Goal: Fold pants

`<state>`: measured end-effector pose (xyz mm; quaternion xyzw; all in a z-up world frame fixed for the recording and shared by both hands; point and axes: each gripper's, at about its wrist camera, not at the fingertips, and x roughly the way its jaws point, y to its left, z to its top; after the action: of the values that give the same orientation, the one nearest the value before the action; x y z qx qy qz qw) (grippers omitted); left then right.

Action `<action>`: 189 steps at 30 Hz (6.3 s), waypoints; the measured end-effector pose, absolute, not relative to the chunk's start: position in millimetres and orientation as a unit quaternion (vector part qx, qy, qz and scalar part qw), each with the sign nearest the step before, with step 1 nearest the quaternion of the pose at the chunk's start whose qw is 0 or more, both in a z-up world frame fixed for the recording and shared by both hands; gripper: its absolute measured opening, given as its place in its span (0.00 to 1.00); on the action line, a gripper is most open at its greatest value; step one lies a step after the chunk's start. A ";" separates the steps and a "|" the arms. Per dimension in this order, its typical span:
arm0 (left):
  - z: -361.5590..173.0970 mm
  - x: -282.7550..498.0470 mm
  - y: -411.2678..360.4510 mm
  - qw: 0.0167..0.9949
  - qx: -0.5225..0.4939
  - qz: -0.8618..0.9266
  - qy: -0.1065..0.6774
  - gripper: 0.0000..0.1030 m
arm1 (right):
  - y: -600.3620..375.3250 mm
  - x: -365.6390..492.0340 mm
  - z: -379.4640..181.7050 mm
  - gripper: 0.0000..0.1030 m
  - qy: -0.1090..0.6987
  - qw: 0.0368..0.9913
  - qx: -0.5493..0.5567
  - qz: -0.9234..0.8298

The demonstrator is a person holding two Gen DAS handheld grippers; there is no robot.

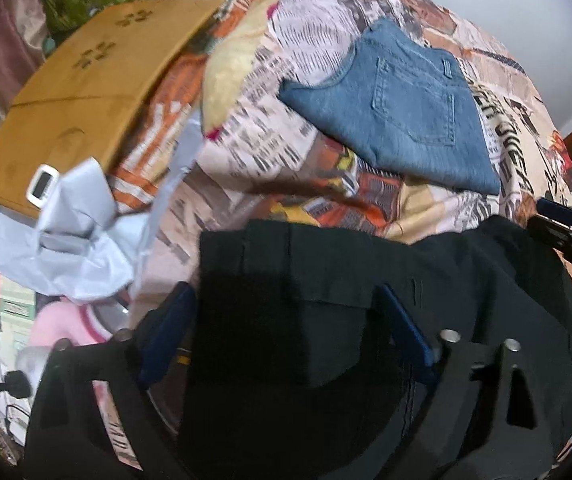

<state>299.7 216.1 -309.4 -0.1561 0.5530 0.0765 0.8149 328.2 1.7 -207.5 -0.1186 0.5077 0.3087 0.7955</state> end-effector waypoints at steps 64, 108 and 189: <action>-323.4 156.1 251.6 0.798 -0.132 0.178 0.560 1.00 | -65.3 173.2 -197.3 0.72 0.527 0.775 -0.101 0.334; -283.8 321.0 26.5 0.818 0.015 0.002 0.575 1.00 | -363.3 110.8 -196.9 0.70 0.508 0.838 0.200 0.012; -218.4 235.0 55.7 0.868 -0.073 -0.010 0.491 1.00 | -112.2 208.0 -128.9 0.10 0.421 0.858 0.064 0.288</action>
<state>235.0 55.7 -218.4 -0.0726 0.4910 -0.0101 0.8680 208.0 -112.2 -128.9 0.0639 0.4215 0.2876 0.8576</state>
